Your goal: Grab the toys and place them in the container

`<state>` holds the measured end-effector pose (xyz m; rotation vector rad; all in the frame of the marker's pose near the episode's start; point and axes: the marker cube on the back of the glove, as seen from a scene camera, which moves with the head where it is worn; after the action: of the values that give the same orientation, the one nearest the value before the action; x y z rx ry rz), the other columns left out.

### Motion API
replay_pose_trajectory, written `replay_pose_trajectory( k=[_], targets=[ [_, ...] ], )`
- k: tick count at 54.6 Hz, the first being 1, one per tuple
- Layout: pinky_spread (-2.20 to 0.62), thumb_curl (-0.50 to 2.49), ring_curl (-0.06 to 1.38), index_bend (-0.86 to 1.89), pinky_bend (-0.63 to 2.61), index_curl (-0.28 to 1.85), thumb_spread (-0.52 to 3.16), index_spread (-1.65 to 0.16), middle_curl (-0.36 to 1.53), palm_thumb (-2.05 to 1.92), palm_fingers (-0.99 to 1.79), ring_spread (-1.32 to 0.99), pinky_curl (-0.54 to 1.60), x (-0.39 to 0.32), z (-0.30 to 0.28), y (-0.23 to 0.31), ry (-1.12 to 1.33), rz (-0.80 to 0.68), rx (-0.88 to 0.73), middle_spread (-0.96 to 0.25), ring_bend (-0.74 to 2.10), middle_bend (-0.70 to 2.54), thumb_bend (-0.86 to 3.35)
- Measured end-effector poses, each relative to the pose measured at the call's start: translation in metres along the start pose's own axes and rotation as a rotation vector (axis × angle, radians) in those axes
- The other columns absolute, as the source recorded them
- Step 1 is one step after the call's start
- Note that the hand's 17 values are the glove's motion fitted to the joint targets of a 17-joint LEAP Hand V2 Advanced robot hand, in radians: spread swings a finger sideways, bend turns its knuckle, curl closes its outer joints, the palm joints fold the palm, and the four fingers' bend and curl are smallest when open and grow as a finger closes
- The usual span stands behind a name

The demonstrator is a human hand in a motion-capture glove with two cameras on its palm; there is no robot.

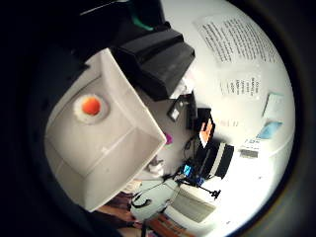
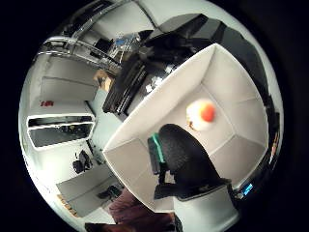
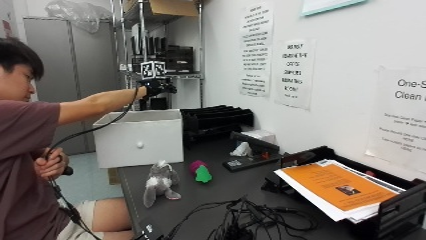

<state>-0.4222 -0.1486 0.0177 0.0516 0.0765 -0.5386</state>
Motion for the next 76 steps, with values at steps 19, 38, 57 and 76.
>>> replay_pose_trajectory(
  k=[19,38,57,76],
  targets=[
    [0.04,0.45,0.33,0.01,0.9,0.25,1.23,-0.24,0.33,-0.07,-0.35,-0.01,0.41,0.098,-0.069,0.069,0.137,0.175,-0.055,-0.03,0.33,0.12,-0.06],
    [0.05,0.32,0.34,0.04,0.88,0.14,1.25,-0.24,0.27,-0.06,-0.3,0.0,0.38,0.175,-0.026,0.193,0.111,0.224,-0.083,-0.03,0.29,0.11,-0.05],
    [0.05,0.28,0.35,0.04,0.87,0.11,1.26,-0.24,0.24,-0.04,-0.27,0.01,0.37,0.211,0.176,0.279,-0.036,0.238,-0.232,-0.01,0.3,0.13,-0.03],
    [-0.05,0.32,0.46,0.14,1.01,0.11,1.25,-0.26,0.23,0.08,0.42,-0.09,0.37,0.206,0.295,0.294,0.002,0.269,0.16,0.01,0.88,0.19,0.0]
  ],
)
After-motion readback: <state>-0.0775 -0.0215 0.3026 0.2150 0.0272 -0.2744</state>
